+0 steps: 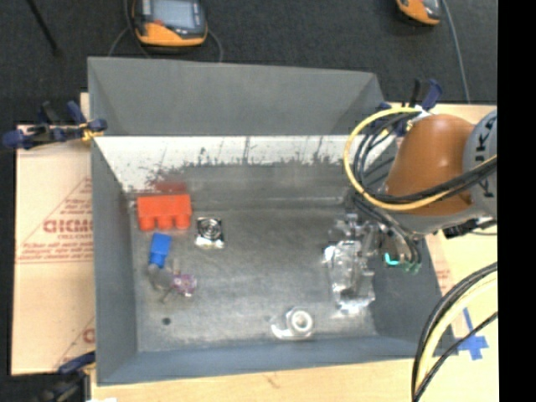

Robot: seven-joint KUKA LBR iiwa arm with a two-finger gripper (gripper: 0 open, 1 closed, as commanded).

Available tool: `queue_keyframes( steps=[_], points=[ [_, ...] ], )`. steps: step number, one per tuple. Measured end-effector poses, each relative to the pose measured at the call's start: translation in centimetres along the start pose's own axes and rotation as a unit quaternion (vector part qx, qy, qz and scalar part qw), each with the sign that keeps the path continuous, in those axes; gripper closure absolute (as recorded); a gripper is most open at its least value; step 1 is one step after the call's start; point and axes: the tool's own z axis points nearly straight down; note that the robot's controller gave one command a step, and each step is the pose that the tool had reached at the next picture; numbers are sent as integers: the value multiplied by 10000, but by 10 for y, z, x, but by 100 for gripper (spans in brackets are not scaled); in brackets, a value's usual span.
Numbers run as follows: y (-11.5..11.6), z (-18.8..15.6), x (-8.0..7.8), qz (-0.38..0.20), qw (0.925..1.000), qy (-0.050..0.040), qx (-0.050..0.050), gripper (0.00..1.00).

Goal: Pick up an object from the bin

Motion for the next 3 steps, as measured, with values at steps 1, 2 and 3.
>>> queue_keyframes(
  steps=[1,2,3],
  points=[
    [-63,61,26,-2174,9761,-71,23,0],
    [-60,62,27,-2200,9755,-29,1,100],
    [-48,-118,30,-2365,9716,-57,25,100]
  ],
)
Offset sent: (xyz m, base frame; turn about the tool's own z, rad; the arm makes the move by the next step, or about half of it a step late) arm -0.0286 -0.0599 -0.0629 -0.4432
